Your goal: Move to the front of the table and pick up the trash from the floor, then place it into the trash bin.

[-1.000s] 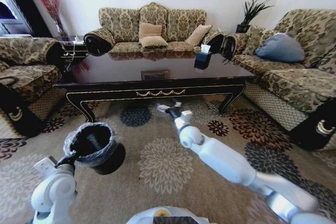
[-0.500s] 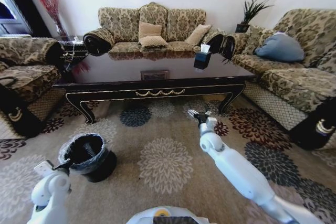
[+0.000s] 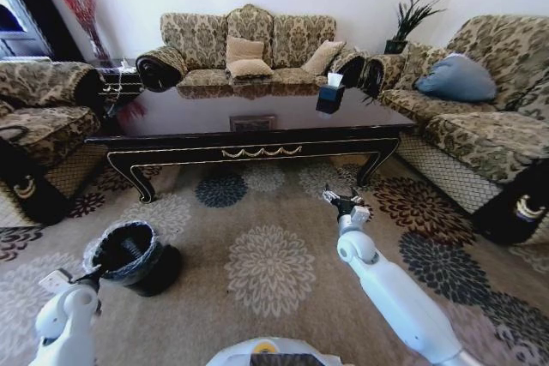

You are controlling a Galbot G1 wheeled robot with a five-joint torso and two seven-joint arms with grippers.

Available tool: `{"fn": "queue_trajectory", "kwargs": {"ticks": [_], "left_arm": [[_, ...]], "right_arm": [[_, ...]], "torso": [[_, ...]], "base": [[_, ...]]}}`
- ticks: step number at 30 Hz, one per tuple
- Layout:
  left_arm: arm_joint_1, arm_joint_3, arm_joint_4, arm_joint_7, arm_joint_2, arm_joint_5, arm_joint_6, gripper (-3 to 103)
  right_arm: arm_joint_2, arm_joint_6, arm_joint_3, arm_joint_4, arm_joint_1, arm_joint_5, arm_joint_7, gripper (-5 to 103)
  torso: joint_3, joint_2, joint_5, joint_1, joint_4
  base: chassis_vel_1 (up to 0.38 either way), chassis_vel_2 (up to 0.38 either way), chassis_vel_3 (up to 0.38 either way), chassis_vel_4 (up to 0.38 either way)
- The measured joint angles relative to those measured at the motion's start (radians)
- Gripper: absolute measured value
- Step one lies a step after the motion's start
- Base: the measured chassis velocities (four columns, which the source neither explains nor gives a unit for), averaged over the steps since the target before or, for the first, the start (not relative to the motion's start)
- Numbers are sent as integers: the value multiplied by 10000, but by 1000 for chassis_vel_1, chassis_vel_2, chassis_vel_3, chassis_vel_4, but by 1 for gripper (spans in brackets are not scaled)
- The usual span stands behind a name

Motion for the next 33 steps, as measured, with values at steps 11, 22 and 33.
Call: {"fn": "queue_trajectory", "kwargs": {"ticks": [11, 22, 33], "left_arm": [[118, 93, 32, 54, 108, 156, -707, 20], [1450, -488, -3504, 1181, 418, 1965, -2180, 64], [2599, -767, -4871, 4973, 147, 3930, -4945, 98]], "right_arm": [[4, 155, 500, 61, -464, -371, -143, 100], [-333, 1029, 1096, 897, -1091, -374, -908, 100], [-487, 2896, 1974, 1449, -2588, -1044, -2928, 100]], "torso": [[0, 0, -1, 0, -3], [-1, 1, 4, 0, 1], [0, 0, 1, -1, -5]], "base": [[0, 0, 0, 0], [0, 0, 0, 0], [0, 0, 0, 0]]}}
